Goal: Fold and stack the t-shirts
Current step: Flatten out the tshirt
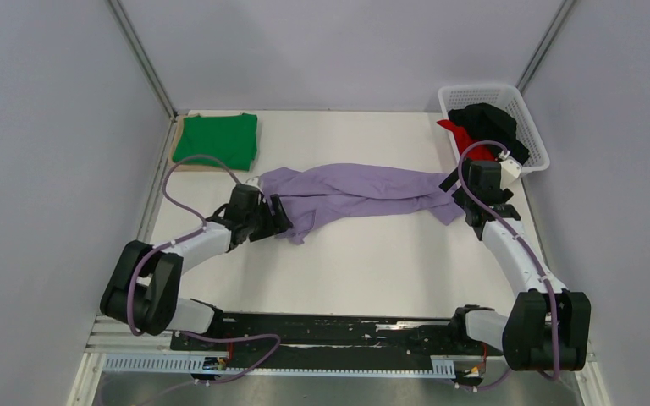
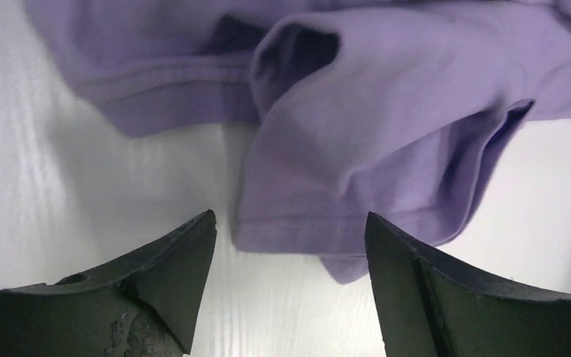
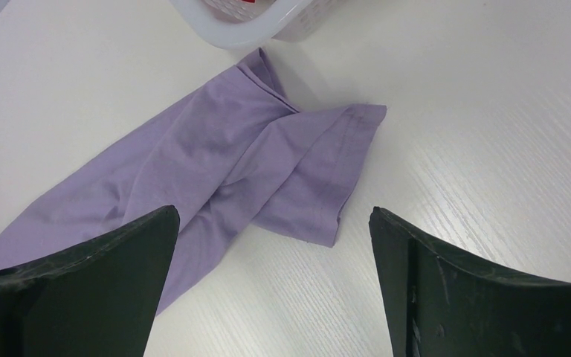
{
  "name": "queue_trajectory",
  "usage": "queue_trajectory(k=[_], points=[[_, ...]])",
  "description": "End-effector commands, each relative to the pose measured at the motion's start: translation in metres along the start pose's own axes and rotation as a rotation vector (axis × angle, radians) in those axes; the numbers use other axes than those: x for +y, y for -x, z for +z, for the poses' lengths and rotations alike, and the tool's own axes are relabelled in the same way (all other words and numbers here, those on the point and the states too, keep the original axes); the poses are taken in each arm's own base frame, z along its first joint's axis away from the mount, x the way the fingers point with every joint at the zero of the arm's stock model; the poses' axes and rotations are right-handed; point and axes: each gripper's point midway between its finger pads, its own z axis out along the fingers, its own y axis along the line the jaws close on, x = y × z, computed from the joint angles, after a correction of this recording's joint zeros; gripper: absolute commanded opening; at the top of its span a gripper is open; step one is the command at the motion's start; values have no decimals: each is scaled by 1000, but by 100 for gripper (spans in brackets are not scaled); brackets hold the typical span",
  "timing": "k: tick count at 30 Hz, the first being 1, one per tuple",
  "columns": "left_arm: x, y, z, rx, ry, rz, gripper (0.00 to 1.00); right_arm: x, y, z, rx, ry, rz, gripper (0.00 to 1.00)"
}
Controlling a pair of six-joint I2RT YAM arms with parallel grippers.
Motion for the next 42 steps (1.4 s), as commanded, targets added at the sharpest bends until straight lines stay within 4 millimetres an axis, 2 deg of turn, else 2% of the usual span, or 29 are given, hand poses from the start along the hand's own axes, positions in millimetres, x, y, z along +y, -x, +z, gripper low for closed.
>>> queue_trajectory(k=[1, 4, 8, 11, 18, 27, 32, 38, 42], points=[[-22, 5, 12, 22, -106, 19, 81, 5, 5, -3, -19, 26, 12, 100], [-29, 10, 18, 10, -146, 38, 80, 7, 5, -4, -15, 34, 11, 100], [-39, 11, 22, 38, -183, 43, 72, 6, 6, -4, -18, 29, 9, 100], [-45, 11, 17, 43, -210, 38, 68, 5, 6, -5, -22, 29, 13, 100], [-52, 28, -1, -66, -228, 31, 58, 7, 6, -5, -18, 38, 17, 100], [-67, 31, 6, -56, -296, 24, 51, 9, 4, -4, -8, 43, 17, 100], [-60, 28, 11, -37, -256, 27, 50, 8, 2, -2, -1, 35, 14, 100], [-30, 13, 21, 20, -99, 37, 50, 8, 2, -2, 0, 36, 11, 100], [-31, 12, 25, 26, -104, 41, 48, 7, 2, -2, -1, 34, 9, 100]])
